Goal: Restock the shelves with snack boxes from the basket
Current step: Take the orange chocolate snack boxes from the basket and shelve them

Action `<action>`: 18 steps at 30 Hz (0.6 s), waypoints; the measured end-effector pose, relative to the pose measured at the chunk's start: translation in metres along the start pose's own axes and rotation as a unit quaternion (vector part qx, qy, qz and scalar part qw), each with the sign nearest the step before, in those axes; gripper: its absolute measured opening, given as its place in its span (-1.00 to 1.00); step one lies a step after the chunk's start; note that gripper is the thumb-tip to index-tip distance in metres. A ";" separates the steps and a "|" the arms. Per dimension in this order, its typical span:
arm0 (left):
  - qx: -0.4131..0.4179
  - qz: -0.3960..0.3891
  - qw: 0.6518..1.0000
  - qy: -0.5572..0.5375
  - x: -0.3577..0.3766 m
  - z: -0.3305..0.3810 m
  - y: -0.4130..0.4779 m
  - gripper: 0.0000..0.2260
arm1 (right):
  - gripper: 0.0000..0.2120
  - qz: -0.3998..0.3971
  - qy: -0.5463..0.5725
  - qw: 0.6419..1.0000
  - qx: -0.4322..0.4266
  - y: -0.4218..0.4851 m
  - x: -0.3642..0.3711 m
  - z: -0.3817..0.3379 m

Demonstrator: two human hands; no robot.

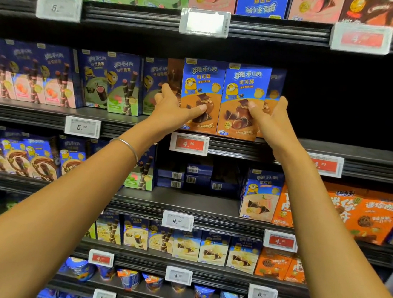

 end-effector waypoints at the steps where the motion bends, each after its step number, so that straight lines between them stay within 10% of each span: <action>1: 0.000 0.001 1.000 -0.009 -0.001 0.000 -0.001 0.04 | -0.45 0.001 0.008 1.000 0.000 -0.002 0.000 -0.001; 7: 0.019 0.022 0.996 -0.086 -0.010 0.002 -0.018 0.15 | -0.14 0.059 0.018 0.998 0.002 -0.027 -0.014 -0.013; 12: 0.117 0.147 0.973 -0.133 -0.026 0.002 -0.088 -0.21 | -0.52 0.106 0.082 0.983 -0.124 -0.090 -0.001 -0.032; 18: 0.113 0.190 0.949 -0.222 -0.012 -0.083 -0.195 -0.53 | -0.63 0.031 0.147 0.985 -0.082 -0.161 0.058 0.032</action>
Point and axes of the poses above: each hand's wrist, its own y-axis towards the middle knuckle, its own x-axis out of the palm, z = x × y, the point moved 9 cm from there along y, towards the middle knuckle, and after that the axes turned 7 degrees about -z, right-handed, at the moved point
